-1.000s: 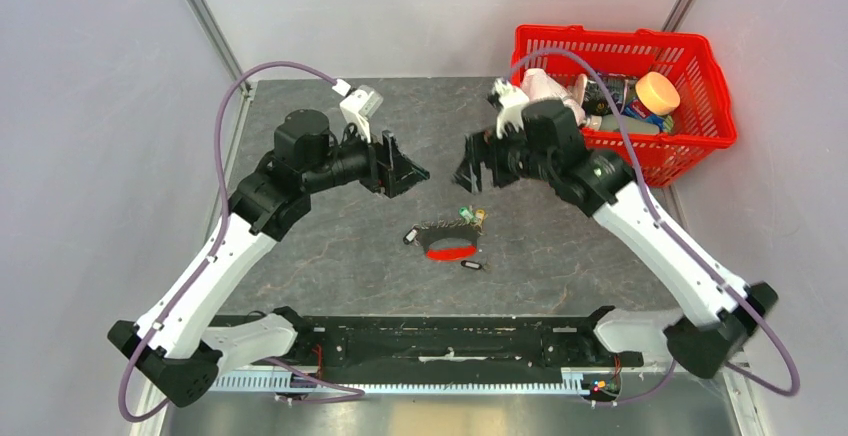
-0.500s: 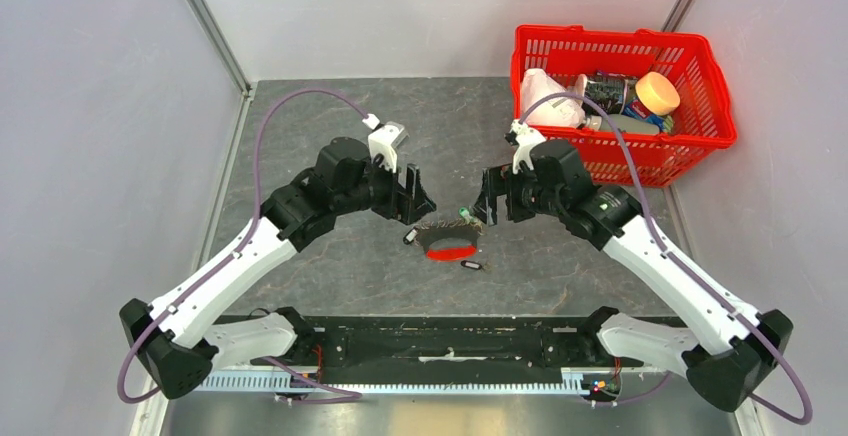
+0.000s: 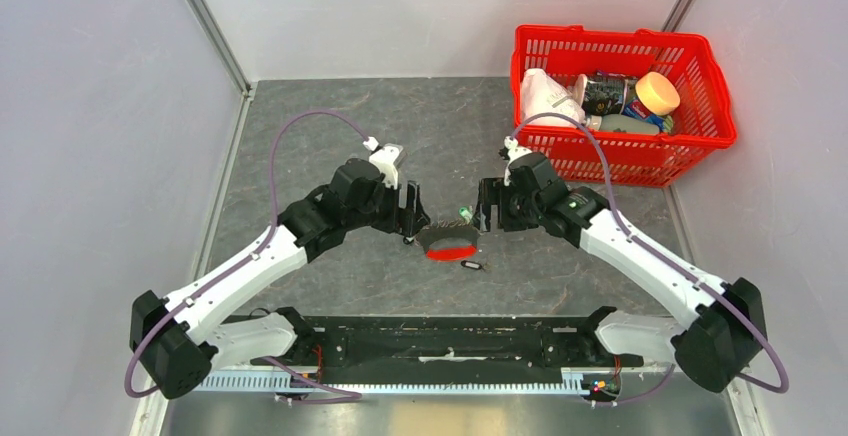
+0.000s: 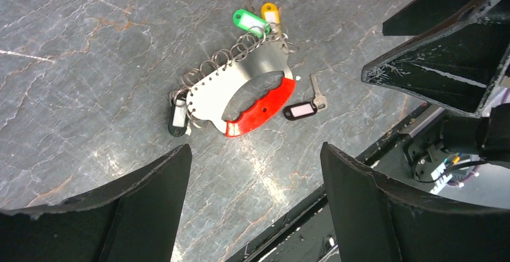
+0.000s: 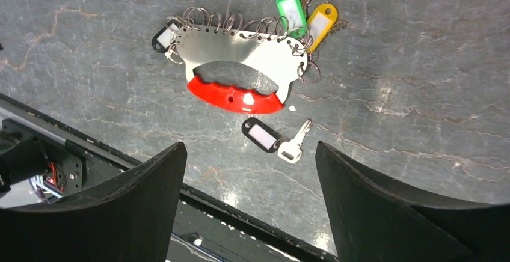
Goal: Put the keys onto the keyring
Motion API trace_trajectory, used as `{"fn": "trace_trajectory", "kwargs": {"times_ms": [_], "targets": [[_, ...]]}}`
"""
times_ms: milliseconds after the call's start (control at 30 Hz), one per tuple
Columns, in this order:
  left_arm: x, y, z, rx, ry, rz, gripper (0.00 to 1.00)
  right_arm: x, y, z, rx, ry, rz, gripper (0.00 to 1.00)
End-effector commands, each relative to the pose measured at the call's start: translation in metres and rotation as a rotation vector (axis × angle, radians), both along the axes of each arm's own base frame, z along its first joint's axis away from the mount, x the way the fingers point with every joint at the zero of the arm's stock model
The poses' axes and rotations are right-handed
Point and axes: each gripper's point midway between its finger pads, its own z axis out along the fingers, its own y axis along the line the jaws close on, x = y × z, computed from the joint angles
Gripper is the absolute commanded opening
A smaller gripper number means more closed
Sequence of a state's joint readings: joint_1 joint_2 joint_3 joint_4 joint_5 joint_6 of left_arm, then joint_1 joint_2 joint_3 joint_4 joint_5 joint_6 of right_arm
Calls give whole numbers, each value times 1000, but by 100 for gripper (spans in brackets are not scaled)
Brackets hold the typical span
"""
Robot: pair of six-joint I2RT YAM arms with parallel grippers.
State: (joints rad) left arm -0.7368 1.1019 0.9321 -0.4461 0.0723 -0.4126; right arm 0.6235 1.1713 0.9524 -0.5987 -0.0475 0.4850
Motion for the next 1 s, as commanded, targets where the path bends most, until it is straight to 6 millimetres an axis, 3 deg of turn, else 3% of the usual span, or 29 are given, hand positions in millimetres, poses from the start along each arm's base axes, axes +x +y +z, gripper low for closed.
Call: {"fn": "trace_trajectory", "kwargs": {"times_ms": [0, 233, 567, 833, 967], "targets": [[7, 3, 14, -63, -55, 68, 85, 13, 13, -9, 64, 14, -75, 85], [-2, 10, 13, -152, -70, 114, 83, 18, 10, -32, 14, 46, -138, 75], [-5, 12, 0, -195, -66, 133, 81, 25, 49, -47, 52, 89, -126, 57], [-3, 17, 0, -205, -93, 159, 81, 44, 58, -62, 6, 102, -176, 44], [-3, 17, -1, -200, -94, 158, 81, 54, 61, -67, 5, 103, -210, 43]]}}
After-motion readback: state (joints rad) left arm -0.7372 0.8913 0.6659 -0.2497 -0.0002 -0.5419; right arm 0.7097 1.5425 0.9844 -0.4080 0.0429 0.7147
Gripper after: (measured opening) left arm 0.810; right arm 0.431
